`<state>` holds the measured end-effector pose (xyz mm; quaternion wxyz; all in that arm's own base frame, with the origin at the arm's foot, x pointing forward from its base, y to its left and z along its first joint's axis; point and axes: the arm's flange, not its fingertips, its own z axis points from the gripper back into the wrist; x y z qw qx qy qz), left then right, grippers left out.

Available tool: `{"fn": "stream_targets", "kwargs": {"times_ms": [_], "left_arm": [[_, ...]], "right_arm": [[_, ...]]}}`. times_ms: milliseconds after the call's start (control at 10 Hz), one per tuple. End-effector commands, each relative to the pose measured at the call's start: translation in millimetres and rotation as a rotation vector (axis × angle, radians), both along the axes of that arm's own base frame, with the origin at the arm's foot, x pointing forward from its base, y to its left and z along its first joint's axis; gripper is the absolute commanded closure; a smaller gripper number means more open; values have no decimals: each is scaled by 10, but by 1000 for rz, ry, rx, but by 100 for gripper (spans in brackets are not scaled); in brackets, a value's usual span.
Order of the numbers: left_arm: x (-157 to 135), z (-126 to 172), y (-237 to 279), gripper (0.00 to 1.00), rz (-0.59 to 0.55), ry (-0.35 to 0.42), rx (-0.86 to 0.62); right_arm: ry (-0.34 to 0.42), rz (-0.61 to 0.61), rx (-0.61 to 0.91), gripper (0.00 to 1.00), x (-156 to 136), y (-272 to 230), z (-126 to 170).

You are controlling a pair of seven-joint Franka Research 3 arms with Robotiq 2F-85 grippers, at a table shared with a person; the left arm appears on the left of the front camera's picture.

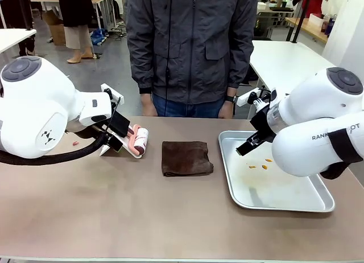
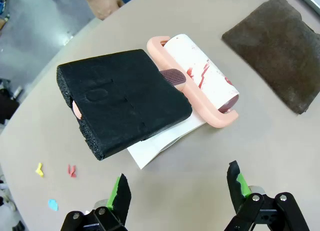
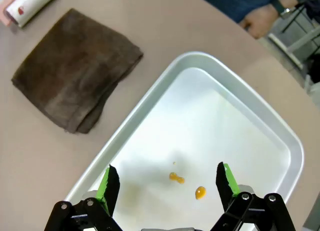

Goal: Clean the surface of the table.
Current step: Hold the Lint Roller with your left hand and the towel with your right hand.

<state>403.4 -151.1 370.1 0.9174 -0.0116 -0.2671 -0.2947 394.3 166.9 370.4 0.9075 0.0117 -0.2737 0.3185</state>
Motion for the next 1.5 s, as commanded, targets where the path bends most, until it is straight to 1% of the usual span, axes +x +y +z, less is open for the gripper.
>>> {"fn": "stream_targets", "kwargs": {"times_ms": [0,100,200,300,400,500,600,700,800,900,1000,1100,1200,1300,1400], "left_arm": [[-43,87,32,0,16,34,-23],[-110,181,82,0,30,72,-54],[-149,286,156,0,69,161,-70],[-198,410,254,0,139,259,-113],[-243,510,354,0,152,272,-165],[-299,614,454,0,167,306,-201],[-369,732,594,0,169,304,-257],[-450,877,829,0,179,288,-331],[-528,973,1120,0,155,290,-414],[-582,1032,1480,0,141,312,-546],[-664,1054,1848,0,123,326,-676],[-742,1028,2252,0,122,315,-800],[-804,967,2566,0,118,283,-917],[-847,875,2883,0,124,259,-1040],[-890,782,3055,0,126,235,-1136]], "right_arm": [[16,-15,-7,0,-55,11,82],[63,-77,9,0,-117,23,176],[114,-114,34,0,-183,4,274],[176,-178,82,0,-254,-63,380],[216,-214,159,0,-329,-133,487],[258,-253,219,0,-419,-213,589],[299,-257,306,0,-552,-326,698],[328,-265,438,0,-732,-523,817],[342,-279,561,0,-910,-741,893],[343,-271,700,0,-1074,-989,945],[332,-295,822,0,-1220,-1271,960],[332,-360,952,0,-1315,-1628,925],[349,-364,1088,0,-1339,-1960,850],[361,-379,1191,0,-1342,-2244,770],[357,-402,1254,0,-1354,-2468,710]]}}
